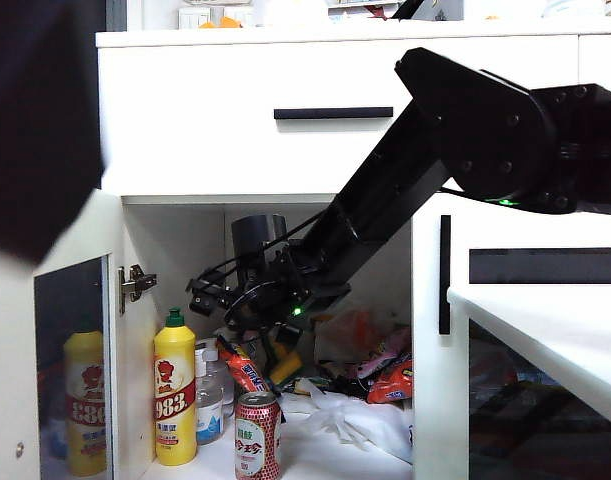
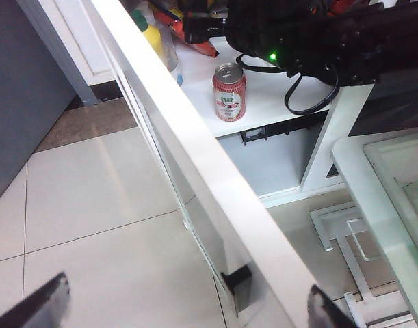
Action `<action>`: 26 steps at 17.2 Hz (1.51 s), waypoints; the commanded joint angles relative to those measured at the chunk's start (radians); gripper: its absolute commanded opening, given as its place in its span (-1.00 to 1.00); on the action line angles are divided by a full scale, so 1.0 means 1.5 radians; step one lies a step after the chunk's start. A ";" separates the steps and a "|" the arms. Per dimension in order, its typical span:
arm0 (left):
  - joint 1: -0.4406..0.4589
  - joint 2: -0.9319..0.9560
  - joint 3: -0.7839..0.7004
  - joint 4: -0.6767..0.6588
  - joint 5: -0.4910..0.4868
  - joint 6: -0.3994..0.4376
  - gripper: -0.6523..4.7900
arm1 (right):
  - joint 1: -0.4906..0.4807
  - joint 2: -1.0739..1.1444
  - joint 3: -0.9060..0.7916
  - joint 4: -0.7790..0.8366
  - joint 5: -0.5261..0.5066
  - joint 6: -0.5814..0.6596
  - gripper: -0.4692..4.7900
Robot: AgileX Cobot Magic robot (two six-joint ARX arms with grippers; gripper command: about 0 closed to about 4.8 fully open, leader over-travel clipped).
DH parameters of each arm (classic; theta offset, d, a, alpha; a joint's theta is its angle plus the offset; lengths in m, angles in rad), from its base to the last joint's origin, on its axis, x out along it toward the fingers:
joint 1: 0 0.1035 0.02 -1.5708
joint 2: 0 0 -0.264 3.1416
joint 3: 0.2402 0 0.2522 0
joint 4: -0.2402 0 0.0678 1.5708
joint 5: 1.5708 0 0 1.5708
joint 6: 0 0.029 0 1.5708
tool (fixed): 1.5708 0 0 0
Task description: Open the left door of the white cabinet, pick up a can of beverage from the table on the right, place it inside the cabinet, and finally close the cabinet door.
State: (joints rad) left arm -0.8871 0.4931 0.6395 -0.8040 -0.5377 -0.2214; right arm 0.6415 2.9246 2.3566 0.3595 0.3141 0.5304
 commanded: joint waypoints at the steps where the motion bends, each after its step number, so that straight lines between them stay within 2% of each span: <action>1: 0.001 0.001 0.001 0.009 -0.001 0.001 1.00 | -0.001 -0.022 0.004 -0.057 -0.003 0.114 0.93; 2: 0.001 0.001 0.001 0.009 0.000 0.003 1.00 | -0.004 -0.027 0.004 -0.067 -0.017 0.121 0.92; 4: 0.001 0.001 0.001 0.010 0.000 0.003 1.00 | -0.010 -0.041 0.004 -0.122 -0.058 0.138 0.68; 6: 0.001 0.001 0.001 0.017 0.000 0.003 1.00 | -0.012 -0.047 0.004 -0.134 -0.106 0.127 0.68; 7: 0.001 0.001 0.001 0.022 0.000 0.003 1.00 | -0.016 -0.050 0.004 -0.140 -0.168 0.101 0.68; 9: 0.001 0.001 0.001 0.023 0.000 0.003 1.00 | -0.017 -0.064 0.004 -0.210 -0.242 0.044 0.68; 13: 0.001 0.001 0.001 0.024 0.000 0.003 1.00 | -0.020 -0.091 0.004 -0.363 -0.335 0.008 0.68; 15: 0.001 0.001 0.001 0.025 0.000 0.003 1.00 | -0.020 -0.113 0.004 -0.419 -0.363 -0.041 0.68; 19: 0.001 0.001 0.001 0.029 0.000 0.003 1.00 | -0.017 -0.119 0.004 -0.528 -0.410 -0.231 0.68; 24: 0.001 0.001 0.001 0.034 0.000 0.003 1.00 | -0.009 -0.137 0.004 -0.612 -0.420 -0.327 0.68; 26: 0.001 0.001 0.001 0.037 0.000 0.010 1.00 | -0.008 -0.143 0.004 -0.659 -0.421 -0.406 0.68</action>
State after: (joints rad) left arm -0.8871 0.4931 0.6395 -0.7658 -0.5369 -0.2172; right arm 0.6277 2.7243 2.3604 -0.5995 -0.3107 -0.0177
